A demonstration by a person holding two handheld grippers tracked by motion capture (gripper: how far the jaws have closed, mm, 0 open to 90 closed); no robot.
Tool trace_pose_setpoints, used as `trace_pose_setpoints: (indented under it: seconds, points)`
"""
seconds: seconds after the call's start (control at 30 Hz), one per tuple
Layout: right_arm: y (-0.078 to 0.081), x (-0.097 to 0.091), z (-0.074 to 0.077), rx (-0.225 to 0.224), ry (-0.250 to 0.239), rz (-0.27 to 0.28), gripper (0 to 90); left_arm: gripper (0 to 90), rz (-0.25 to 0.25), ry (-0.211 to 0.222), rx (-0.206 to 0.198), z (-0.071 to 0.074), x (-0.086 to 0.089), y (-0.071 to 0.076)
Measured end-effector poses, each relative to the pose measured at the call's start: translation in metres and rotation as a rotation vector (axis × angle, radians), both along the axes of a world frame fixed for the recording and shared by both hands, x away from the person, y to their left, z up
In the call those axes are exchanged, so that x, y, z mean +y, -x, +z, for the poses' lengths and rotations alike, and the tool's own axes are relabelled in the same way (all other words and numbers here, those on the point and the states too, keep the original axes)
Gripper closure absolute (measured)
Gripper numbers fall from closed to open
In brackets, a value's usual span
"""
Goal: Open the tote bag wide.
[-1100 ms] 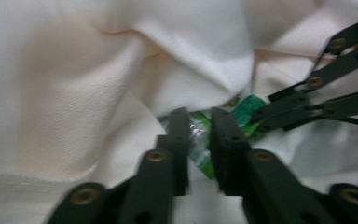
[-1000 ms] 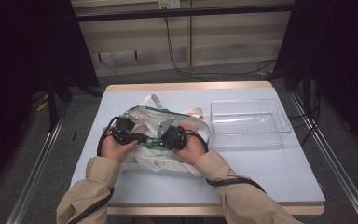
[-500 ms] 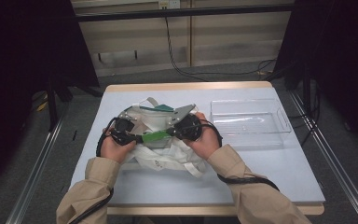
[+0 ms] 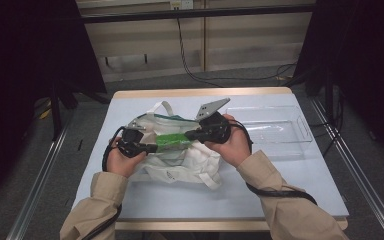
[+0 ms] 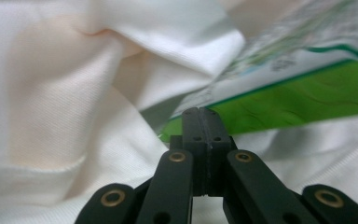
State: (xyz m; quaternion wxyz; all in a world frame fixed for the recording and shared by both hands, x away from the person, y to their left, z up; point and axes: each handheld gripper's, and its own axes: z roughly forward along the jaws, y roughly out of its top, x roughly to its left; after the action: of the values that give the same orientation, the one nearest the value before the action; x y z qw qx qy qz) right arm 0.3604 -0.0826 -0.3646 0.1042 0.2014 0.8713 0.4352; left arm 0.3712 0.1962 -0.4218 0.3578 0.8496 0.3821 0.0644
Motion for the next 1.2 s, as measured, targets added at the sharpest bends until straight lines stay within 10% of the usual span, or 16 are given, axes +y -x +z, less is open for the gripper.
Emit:
trace_pose_setpoints:
  seconds: [0.8, 0.9, 1.2]
  points:
    - [-0.020, 0.012, -0.004, -0.035, 0.012, -0.019, 90.0, 90.0, -0.035, 0.043, -0.006, 0.001, -0.001, 0.022]
    - [-0.017, 0.016, -0.005, -0.029, -0.004, 0.017, 65.5, 90.0, -0.037, 0.043, -0.007, 0.000, -0.005, 0.020]
    - [-0.013, 0.042, -0.029, -0.088, 0.205, 0.151, 56.0, 90.0, -0.024, 0.056, -0.008, -0.002, -0.006, 0.019]
